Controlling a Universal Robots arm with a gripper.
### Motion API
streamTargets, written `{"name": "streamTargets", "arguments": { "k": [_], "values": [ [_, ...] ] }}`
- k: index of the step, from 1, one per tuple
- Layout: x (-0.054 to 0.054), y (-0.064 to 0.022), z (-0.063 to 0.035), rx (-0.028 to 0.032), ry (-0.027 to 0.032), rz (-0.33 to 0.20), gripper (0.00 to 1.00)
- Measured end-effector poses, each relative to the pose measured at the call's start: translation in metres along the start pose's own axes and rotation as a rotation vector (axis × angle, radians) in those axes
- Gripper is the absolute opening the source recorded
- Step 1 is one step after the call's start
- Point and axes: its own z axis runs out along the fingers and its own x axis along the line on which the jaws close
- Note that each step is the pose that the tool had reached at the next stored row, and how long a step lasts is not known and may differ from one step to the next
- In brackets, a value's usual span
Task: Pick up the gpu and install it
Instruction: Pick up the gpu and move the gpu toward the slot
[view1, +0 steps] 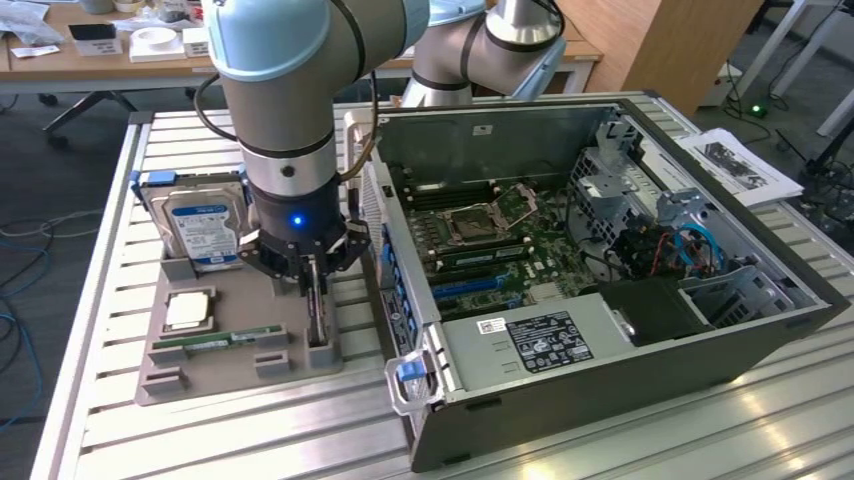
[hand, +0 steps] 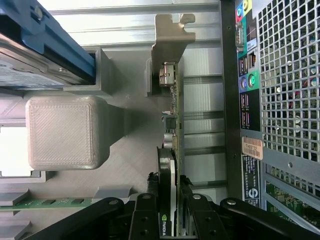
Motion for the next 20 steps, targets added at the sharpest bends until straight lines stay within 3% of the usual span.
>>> {"name": "streamTargets", "arguments": {
  "k": [20],
  "values": [
    [-0.0001, 0.0001, -0.0002, -0.0006, 0.0004, -0.016, 0.27]
  ]
}}
